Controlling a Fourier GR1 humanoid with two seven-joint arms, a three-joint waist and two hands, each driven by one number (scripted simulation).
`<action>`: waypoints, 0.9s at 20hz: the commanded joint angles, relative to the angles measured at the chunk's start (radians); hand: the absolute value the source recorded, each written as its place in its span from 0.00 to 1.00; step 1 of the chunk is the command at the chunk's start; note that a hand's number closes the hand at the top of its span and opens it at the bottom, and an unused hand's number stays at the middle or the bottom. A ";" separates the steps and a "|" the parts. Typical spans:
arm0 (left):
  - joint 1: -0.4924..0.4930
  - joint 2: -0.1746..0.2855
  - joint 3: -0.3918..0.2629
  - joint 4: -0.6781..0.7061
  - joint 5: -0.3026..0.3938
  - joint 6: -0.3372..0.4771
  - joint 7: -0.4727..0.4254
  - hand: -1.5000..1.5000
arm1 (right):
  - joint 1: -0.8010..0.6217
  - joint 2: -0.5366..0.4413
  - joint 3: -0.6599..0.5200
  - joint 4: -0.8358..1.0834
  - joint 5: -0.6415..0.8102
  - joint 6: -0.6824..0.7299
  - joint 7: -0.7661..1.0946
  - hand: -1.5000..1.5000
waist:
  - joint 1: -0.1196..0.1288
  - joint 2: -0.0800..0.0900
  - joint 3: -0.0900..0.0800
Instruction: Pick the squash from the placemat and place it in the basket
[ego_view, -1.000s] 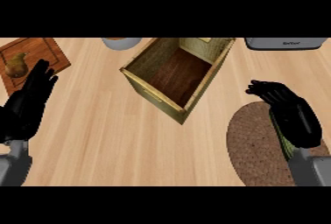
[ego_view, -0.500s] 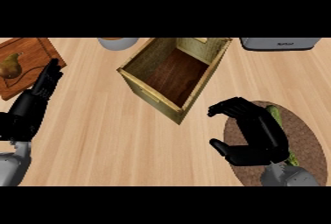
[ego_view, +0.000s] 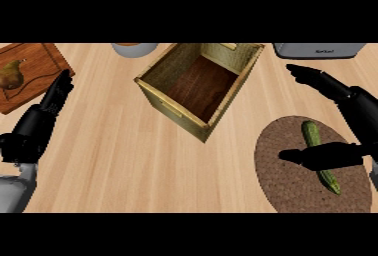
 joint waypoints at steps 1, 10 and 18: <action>-0.017 0.003 0.002 -0.011 -0.006 -0.001 0.008 0.50 | -0.084 -0.244 0.010 0.015 0.057 0.205 0.123 0.00 | 0.018 0.004 0.001; 0.010 -0.036 -0.019 -0.006 -0.029 -0.002 -0.030 0.50 | -0.237 -0.479 0.036 0.102 -0.234 0.726 0.221 0.00 | 0.030 0.009 0.005; -0.018 -0.070 0.003 0.033 -0.073 -0.010 -0.030 0.50 | -0.311 -0.412 0.066 0.253 -0.160 0.885 0.238 0.00 | 0.024 0.011 0.007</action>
